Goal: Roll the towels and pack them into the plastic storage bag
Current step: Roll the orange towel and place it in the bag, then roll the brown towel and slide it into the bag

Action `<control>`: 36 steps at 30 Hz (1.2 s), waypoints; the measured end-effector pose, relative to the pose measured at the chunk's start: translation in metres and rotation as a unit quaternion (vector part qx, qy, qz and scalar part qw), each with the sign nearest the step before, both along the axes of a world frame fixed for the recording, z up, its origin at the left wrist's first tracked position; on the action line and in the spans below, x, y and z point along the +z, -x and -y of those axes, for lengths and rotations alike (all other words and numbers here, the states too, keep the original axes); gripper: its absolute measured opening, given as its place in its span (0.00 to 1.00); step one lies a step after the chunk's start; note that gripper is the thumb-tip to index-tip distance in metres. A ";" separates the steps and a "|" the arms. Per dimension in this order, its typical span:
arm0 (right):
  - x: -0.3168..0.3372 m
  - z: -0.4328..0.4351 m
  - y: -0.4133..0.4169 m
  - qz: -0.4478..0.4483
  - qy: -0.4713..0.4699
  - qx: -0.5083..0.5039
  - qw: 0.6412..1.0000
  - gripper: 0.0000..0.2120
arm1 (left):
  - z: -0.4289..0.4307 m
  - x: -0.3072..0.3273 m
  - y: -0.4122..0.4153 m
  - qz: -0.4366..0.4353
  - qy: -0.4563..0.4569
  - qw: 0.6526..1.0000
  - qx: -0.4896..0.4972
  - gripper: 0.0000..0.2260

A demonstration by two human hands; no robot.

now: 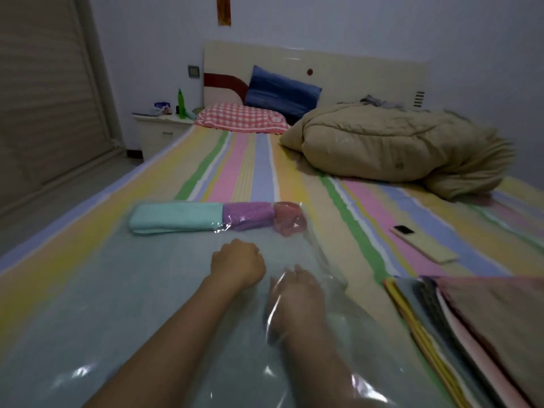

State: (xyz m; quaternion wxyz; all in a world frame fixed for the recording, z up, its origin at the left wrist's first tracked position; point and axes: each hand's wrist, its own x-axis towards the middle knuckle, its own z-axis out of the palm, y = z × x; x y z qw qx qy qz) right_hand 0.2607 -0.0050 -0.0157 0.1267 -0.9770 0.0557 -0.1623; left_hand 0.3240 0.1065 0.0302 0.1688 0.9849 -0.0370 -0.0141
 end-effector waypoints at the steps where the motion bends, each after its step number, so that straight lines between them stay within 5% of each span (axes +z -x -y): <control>1: 0.010 0.004 0.018 0.044 0.009 -0.011 0.999 0.19 | 0.007 0.005 0.023 -0.024 -0.013 0.999 0.017 0.19; 4: 0.014 0.011 0.074 0.063 0.025 -0.002 0.998 0.09 | 0.025 0.012 0.088 -0.054 -0.023 0.997 0.043 0.18; 12: -0.021 0.049 0.240 -0.181 0.042 0.142 0.972 0.28 | 0.052 0.003 0.192 -0.055 -0.002 0.998 -0.024 0.24; 15: 0.026 0.082 0.300 -0.278 0.056 0.223 0.933 0.23 | 0.074 -0.003 0.215 -0.012 -0.035 0.995 -0.096 0.24; 18: 0.063 0.138 0.344 -0.273 -0.055 0.333 0.901 0.17 | 0.099 -0.015 0.236 -0.009 -0.032 0.985 -0.169 0.23; 21: 0.084 0.204 0.352 -0.187 -0.207 0.290 0.916 0.17 | 0.115 -0.023 0.255 -0.072 -0.110 0.978 -0.163 0.17; 25: 0.071 0.305 0.326 0.003 -0.032 0.194 0.981 0.09 | 0.160 0.005 0.272 -0.008 -0.203 0.974 -0.095 0.13; 29: 0.061 0.364 0.304 -0.046 0.084 0.184 0.978 0.19 | 0.231 0.019 0.290 0.167 0.054 0.948 -0.267 0.12; 32: 0.057 0.377 0.294 -0.017 0.085 0.207 0.974 0.13 | 0.271 0.011 0.301 0.164 0.063 0.895 -0.409 0.17; 36: 0.058 0.391 0.281 -0.016 0.017 0.235 0.972 0.05 | 0.287 -0.003 0.293 0.196 0.062 0.897 -0.392 0.17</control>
